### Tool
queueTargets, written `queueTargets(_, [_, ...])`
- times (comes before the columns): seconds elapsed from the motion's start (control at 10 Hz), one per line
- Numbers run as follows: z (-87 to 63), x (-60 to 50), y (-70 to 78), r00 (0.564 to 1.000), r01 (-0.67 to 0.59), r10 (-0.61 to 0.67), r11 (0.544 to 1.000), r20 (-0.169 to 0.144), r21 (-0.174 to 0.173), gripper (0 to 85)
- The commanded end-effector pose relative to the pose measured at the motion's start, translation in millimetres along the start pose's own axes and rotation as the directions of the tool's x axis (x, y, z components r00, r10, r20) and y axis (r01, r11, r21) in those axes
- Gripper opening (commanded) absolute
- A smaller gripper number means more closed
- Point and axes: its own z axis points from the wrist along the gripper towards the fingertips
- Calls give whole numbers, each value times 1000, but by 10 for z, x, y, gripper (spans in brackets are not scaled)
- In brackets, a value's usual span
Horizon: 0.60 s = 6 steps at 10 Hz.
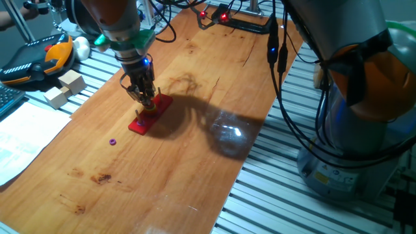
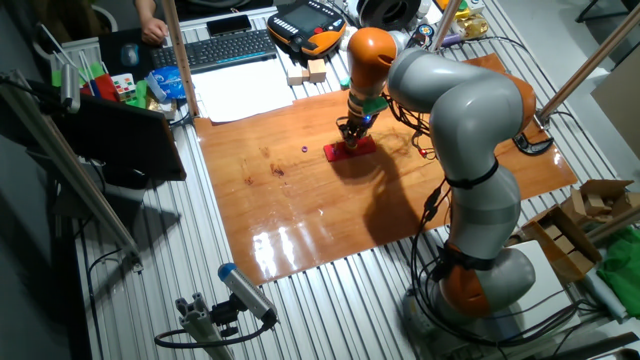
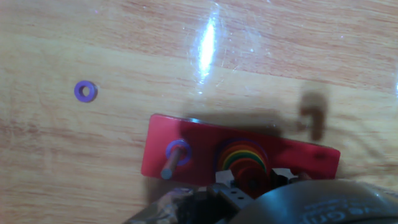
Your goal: Take out one Hanoi block and throw it aside
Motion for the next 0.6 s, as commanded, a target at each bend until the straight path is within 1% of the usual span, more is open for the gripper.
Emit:
queueTargets(0.0, [1, 1, 2, 1000, 0, 0, 1000, -1, -4, 353])
queueTargets(0.2, [-4, -4, 6, 1000, 4, -4, 1000, -9, -19, 277])
queueTargets(0.4, [-24, -7, 8, 1000, 4, -5, 1000, -11, -23, 270])
queueTargets(0.5, [-71, -14, 5, 1000, 4, -5, 1000, -16, -22, 270])
